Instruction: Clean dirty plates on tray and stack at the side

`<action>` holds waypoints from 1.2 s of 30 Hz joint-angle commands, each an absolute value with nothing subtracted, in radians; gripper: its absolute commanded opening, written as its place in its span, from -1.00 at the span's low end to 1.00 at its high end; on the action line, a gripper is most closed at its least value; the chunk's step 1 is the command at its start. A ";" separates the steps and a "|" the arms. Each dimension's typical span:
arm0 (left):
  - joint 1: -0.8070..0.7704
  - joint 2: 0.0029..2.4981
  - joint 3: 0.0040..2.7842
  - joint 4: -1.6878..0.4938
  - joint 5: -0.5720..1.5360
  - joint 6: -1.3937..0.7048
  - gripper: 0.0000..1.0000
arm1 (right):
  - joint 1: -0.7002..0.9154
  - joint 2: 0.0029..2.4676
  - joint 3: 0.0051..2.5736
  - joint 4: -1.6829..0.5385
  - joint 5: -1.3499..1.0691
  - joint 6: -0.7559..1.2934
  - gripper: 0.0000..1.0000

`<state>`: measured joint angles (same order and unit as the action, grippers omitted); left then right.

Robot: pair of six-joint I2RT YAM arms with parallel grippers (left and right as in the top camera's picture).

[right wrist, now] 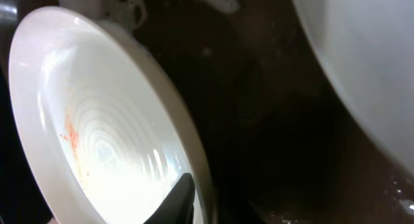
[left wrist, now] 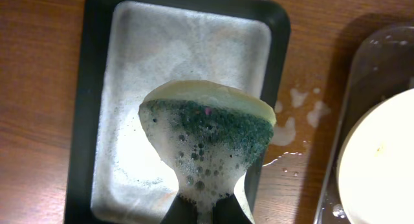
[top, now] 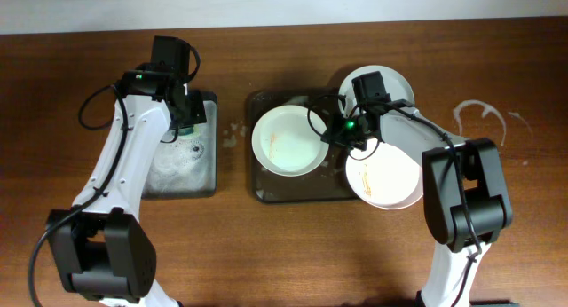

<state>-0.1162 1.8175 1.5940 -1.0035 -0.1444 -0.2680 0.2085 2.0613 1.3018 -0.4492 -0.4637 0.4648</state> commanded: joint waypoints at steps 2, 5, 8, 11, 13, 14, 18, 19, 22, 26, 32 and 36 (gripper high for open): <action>-0.110 1.799 1.605 -0.981 -0.007 -0.251 -0.99 | 0.232 2.085 1.305 -0.453 -0.422 0.449 -0.92; -0.125 1.799 1.605 -0.942 0.116 -0.224 -1.00 | 0.236 2.085 1.305 -0.455 -0.422 0.426 -0.92; -0.150 1.799 1.605 -0.900 0.165 -0.215 -1.00 | 0.236 2.085 1.305 -0.459 -0.422 0.422 -0.92; -0.189 1.805 1.605 -0.835 0.193 -0.214 -1.00 | 0.235 2.085 1.305 -0.481 -0.427 0.400 -0.92; -0.210 1.815 1.605 -0.802 0.192 -0.214 -0.99 | 0.235 2.085 1.305 -0.495 -0.435 0.400 -0.92; -0.221 1.821 1.605 -0.786 0.196 -0.214 -0.99 | 0.235 2.085 1.306 -0.495 -0.447 0.401 -0.92; -0.285 1.880 1.605 -0.724 0.195 -0.214 -0.99 | 0.235 2.085 1.306 -0.487 -0.474 0.401 -0.92; -0.309 1.909 1.605 -0.706 0.192 -0.214 -0.99 | 0.235 2.084 1.306 -0.487 -0.469 0.400 -0.92; -0.358 1.985 1.605 -0.690 0.149 -0.215 -0.99 | 0.235 2.084 1.306 -0.490 -0.466 0.400 -0.92; -0.400 2.072 1.605 -0.689 0.134 -0.215 -0.99 | 0.234 2.084 1.306 -0.498 -0.460 0.400 -0.92; -0.419 2.145 1.605 -0.715 0.030 -0.303 -1.00 | 0.234 2.085 1.306 -0.498 -0.460 0.401 -0.92; -0.419 2.148 1.605 -0.800 0.018 -0.358 -0.99 | 0.234 2.084 1.306 -0.497 -0.460 0.401 -0.91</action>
